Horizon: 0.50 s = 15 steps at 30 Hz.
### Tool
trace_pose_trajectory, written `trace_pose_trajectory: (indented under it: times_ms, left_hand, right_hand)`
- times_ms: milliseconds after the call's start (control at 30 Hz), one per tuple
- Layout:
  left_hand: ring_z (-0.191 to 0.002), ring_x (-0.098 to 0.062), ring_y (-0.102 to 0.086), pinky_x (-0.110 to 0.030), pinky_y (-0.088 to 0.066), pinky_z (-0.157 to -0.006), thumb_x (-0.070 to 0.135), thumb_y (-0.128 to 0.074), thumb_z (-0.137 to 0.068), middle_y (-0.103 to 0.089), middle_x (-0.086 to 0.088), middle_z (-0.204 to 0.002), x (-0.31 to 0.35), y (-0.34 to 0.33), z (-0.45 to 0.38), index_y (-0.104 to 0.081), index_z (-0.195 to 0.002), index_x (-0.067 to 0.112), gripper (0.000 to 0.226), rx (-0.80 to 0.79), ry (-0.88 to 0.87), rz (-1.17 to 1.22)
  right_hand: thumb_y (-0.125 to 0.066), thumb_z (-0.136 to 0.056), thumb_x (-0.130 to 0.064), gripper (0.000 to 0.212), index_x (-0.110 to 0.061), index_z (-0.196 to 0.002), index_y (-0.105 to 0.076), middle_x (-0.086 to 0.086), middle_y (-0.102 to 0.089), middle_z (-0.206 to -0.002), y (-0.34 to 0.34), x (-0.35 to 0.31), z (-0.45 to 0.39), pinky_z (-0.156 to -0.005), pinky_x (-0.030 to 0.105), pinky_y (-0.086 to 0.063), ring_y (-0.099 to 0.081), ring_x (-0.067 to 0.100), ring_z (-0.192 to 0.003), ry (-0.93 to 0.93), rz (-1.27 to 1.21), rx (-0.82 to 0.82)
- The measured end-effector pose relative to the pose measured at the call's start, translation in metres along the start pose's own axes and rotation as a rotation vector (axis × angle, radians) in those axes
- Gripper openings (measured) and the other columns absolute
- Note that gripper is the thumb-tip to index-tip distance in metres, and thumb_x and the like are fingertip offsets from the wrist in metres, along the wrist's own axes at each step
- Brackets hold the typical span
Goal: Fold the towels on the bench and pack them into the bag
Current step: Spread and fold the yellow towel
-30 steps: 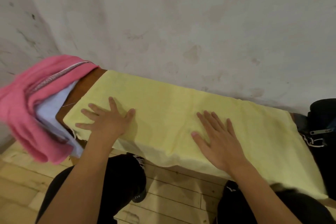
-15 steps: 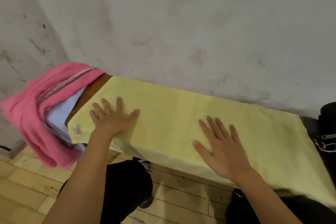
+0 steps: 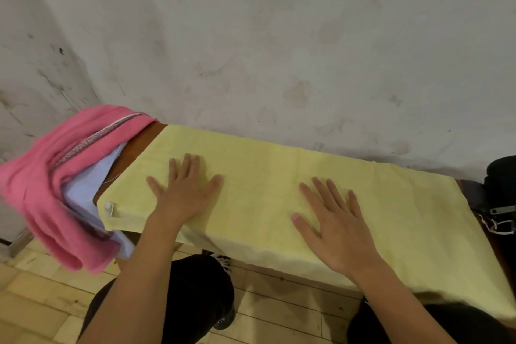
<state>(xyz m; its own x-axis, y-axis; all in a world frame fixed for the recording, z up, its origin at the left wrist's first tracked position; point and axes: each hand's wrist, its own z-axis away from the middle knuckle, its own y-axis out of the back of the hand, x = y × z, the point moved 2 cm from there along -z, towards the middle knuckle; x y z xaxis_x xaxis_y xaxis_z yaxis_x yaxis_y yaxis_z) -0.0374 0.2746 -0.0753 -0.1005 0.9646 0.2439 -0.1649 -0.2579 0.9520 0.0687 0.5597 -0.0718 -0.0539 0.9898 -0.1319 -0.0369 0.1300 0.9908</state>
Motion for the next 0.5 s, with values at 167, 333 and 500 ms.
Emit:
trace_pose_trajectory:
  times_ms: [167, 333, 500]
  left_hand:
    - [-0.148, -0.024, 0.024, -0.068, 0.014, -0.110, 0.078, -0.015, -0.089, 0.022, 0.011, -0.162, 0.003, -0.001, -0.002, 0.009, -0.155, 0.035, 0.083, -0.035, 0.016, -0.046]
    - [-0.146, -0.033, 0.027, -0.070, 0.013, -0.110, 0.080, -0.013, -0.087, 0.023, 0.008, -0.162, 0.004, 0.000, -0.003, 0.012, -0.155, 0.035, 0.085, -0.047, 0.035, -0.075]
    - [-0.147, -0.036, 0.022, -0.068, 0.010, -0.111, 0.073, -0.017, -0.092, 0.017, 0.004, -0.164, 0.031, -0.003, 0.016, 0.007, -0.157, 0.025, 0.084, 0.015, -0.016, 0.021]
  right_hand:
    - [0.010, -0.082, -0.075, 0.082, -0.040, -0.156, 0.006, -0.008, 0.010, -0.166, -0.003, -0.001, -0.010, -0.124, 0.047, 0.005, 0.015, 0.014, -0.152, -0.052, -0.036, -0.004]
    - [0.005, -0.087, -0.074, 0.076, -0.041, -0.156, 0.009, -0.010, 0.013, -0.165, -0.006, 0.001, -0.010, -0.123, 0.046, 0.008, 0.018, 0.011, -0.151, -0.039, 0.007, -0.026]
    - [-0.011, -0.098, -0.052, 0.065, -0.027, -0.155, -0.027, -0.005, -0.031, -0.160, -0.001, -0.001, -0.014, -0.125, 0.037, -0.007, -0.021, 0.008, -0.148, -0.012, -0.211, 0.209]
